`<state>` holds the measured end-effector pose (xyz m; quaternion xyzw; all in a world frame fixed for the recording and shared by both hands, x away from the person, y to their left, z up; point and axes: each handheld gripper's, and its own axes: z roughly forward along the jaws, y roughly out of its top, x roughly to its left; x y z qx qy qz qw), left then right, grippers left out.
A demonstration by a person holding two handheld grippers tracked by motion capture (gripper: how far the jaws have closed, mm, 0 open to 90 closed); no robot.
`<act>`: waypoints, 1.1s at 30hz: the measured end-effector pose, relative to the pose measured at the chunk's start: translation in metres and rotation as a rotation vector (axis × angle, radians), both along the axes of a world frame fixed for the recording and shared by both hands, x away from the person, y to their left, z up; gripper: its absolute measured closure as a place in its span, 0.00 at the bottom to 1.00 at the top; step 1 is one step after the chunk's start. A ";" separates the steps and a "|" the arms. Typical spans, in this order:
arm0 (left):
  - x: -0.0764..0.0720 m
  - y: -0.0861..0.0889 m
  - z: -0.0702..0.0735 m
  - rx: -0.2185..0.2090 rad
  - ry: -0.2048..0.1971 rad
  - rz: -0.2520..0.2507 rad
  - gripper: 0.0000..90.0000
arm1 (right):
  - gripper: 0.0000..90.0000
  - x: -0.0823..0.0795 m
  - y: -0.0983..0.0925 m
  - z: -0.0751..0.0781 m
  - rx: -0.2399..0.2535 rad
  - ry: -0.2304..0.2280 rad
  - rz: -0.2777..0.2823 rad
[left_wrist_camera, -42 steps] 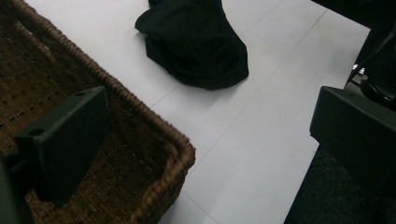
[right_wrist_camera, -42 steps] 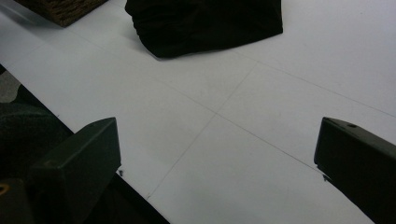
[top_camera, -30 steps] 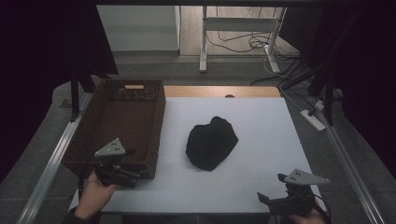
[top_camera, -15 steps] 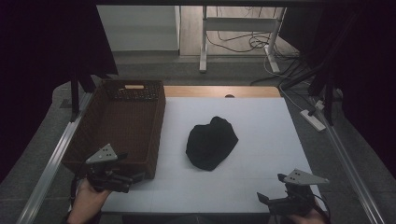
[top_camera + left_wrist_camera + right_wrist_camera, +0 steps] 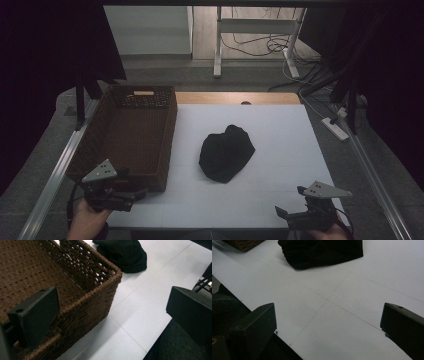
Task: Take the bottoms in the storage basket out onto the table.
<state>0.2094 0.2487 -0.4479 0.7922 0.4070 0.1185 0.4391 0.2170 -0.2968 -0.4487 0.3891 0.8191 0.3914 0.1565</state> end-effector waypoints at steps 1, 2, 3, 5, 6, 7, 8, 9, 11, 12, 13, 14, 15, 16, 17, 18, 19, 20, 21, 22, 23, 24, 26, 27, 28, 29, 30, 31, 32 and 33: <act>-0.001 0.001 0.000 -0.004 0.000 0.004 0.00 | 0.01 0.000 0.000 0.000 -0.001 0.000 0.000; -0.002 0.002 0.000 -0.003 0.003 0.006 0.00 | 0.01 0.000 0.000 0.000 -0.001 0.000 0.001; -0.003 0.002 0.000 -0.002 0.003 0.009 0.00 | 0.01 0.000 0.000 0.000 -0.001 0.000 0.001; -0.005 0.004 -0.001 -0.004 0.004 0.013 0.00 | 0.01 0.000 0.000 0.000 -0.001 0.000 0.000; -0.006 0.005 -0.001 -0.003 0.009 0.015 0.00 | 0.01 0.000 0.000 0.000 -0.001 0.000 0.000; -0.007 0.006 -0.002 -0.002 0.009 0.021 0.00 | 0.01 0.000 0.000 0.000 -0.002 0.001 0.000; -0.008 0.007 -0.002 -0.002 0.010 0.024 0.00 | 0.01 0.000 0.000 0.000 -0.002 0.001 0.001; -0.008 0.009 -0.003 -0.005 0.012 0.028 0.00 | 0.01 0.000 0.000 0.000 -0.003 0.001 0.001; -0.010 0.011 -0.005 -0.007 0.017 0.036 0.00 | 0.01 0.000 0.000 0.000 -0.003 0.002 0.001; -0.010 0.012 -0.005 -0.008 0.017 0.038 0.00 | 0.01 0.000 0.000 0.000 -0.003 0.002 0.001; -0.011 0.013 -0.006 -0.010 0.019 0.041 0.00 | 0.01 0.000 0.000 0.000 -0.003 0.002 0.001; -0.011 0.015 -0.006 -0.012 0.020 0.045 0.00 | 0.01 0.000 0.000 0.000 -0.003 0.002 0.001; -0.012 0.016 -0.007 -0.013 0.023 0.049 0.00 | 0.01 0.000 0.000 0.000 -0.003 0.001 0.001; -0.013 0.017 -0.007 -0.013 0.024 0.051 0.00 | 0.01 0.000 0.000 0.000 -0.003 0.001 0.001; -0.013 0.018 -0.008 -0.016 0.028 0.056 0.00 | 0.01 0.000 0.000 0.000 -0.003 0.002 0.001; -0.014 0.020 -0.009 -0.017 0.030 0.059 0.00 | 0.01 0.000 0.000 0.000 -0.003 0.001 0.001; -0.015 0.021 -0.010 -0.020 0.034 0.065 0.00 | 0.01 0.000 0.000 0.000 -0.002 0.001 0.001; -0.015 0.022 -0.011 -0.025 0.037 0.068 0.00 | 0.01 0.000 0.000 0.000 -0.002 0.001 0.001; -0.016 0.024 -0.011 -0.028 0.039 0.072 0.00 | 0.01 0.000 0.000 0.000 -0.002 0.001 0.001; -0.017 0.025 -0.012 -0.027 0.041 0.075 0.00 | 0.01 0.000 0.000 0.000 -0.002 0.001 0.001; -0.018 0.026 -0.012 -0.026 0.043 0.079 0.00 | 0.01 0.000 0.000 0.000 -0.002 0.001 0.001; -0.018 0.027 -0.013 -0.023 0.042 0.082 0.00 | 0.01 0.000 0.000 0.000 -0.003 0.001 0.001; -0.019 0.030 -0.014 -0.027 0.047 0.087 0.00 | 0.01 0.000 0.000 0.000 -0.003 0.001 0.001; -0.020 0.031 -0.015 -0.031 0.048 0.091 0.00 | 0.01 0.000 0.000 0.000 -0.003 0.001 0.001; -0.020 0.033 -0.015 -0.031 0.047 0.094 0.00 | 0.01 0.000 0.000 0.000 -0.003 0.001 0.001; -0.021 0.034 -0.015 -0.029 0.049 0.100 0.00 | 0.01 0.000 0.000 0.000 -0.003 0.002 0.001; -0.022 0.035 -0.016 -0.030 0.050 0.105 0.00 | 0.01 0.000 0.000 0.000 -0.003 0.002 0.001; -0.022 0.036 -0.017 -0.025 0.050 0.107 0.00 | 0.01 0.000 0.000 0.000 -0.002 0.002 0.000; -0.022 0.037 -0.017 -0.024 0.052 0.110 0.00 | 0.01 0.000 0.000 0.000 -0.002 0.001 0.000; -0.023 0.037 -0.018 -0.023 0.054 0.113 0.00 | 0.01 0.000 0.000 0.000 -0.002 0.001 0.000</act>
